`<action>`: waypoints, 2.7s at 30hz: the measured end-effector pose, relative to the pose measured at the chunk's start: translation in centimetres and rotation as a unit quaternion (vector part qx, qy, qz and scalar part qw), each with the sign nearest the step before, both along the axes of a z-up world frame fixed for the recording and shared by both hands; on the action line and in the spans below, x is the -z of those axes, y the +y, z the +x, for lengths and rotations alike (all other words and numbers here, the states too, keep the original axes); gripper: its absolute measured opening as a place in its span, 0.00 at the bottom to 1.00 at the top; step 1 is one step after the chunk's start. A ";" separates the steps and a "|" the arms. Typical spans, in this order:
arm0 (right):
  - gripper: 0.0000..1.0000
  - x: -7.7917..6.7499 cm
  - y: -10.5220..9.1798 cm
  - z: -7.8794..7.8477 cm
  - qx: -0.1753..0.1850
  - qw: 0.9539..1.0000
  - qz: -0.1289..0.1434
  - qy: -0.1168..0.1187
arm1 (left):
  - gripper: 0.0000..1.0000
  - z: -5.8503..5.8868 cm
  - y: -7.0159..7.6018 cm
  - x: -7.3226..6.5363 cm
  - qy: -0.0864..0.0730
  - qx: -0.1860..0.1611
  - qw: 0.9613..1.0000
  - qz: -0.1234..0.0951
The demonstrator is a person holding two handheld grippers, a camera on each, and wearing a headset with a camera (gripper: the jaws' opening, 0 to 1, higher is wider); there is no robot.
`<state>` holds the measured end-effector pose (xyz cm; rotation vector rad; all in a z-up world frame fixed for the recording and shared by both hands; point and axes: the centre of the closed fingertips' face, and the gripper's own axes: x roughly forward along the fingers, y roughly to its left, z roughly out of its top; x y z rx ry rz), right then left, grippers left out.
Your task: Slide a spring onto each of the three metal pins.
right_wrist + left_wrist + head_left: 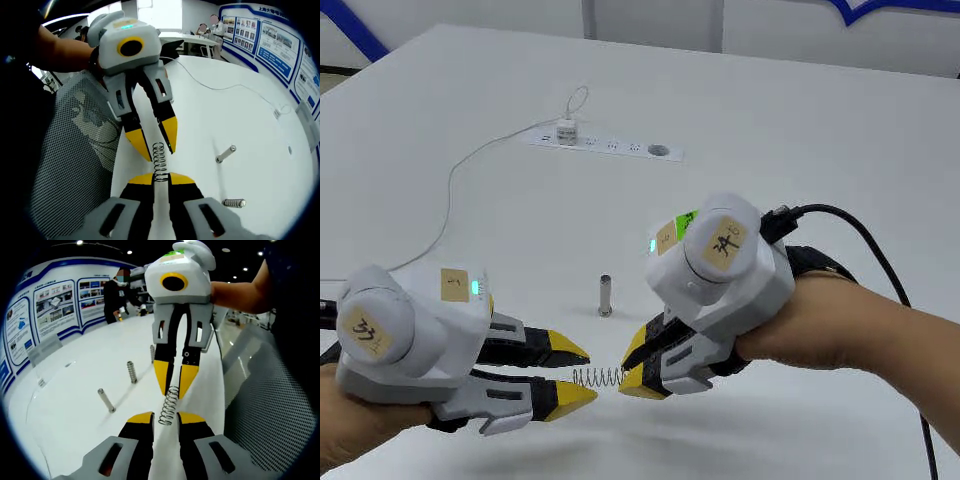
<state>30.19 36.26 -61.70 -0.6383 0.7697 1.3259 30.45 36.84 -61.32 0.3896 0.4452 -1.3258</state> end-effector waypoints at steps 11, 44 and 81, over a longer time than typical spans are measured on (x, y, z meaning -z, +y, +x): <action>0.11 -1.9 0.6 0.1 -0.005 1.000 0.009 -0.014 | 0.13 0.3 0.1 0.0 -0.009 -0.002 1.000 0.001; 0.15 -5.9 3.6 0.8 0.007 0.994 0.097 -0.053 | 0.11 0.9 -0.1 -1.6 0.017 -0.032 0.998 -0.051; 0.12 -6.8 2.9 3.2 0.046 0.991 0.111 -0.061 | 0.27 2.0 1.0 -2.1 0.008 -0.066 0.996 -0.060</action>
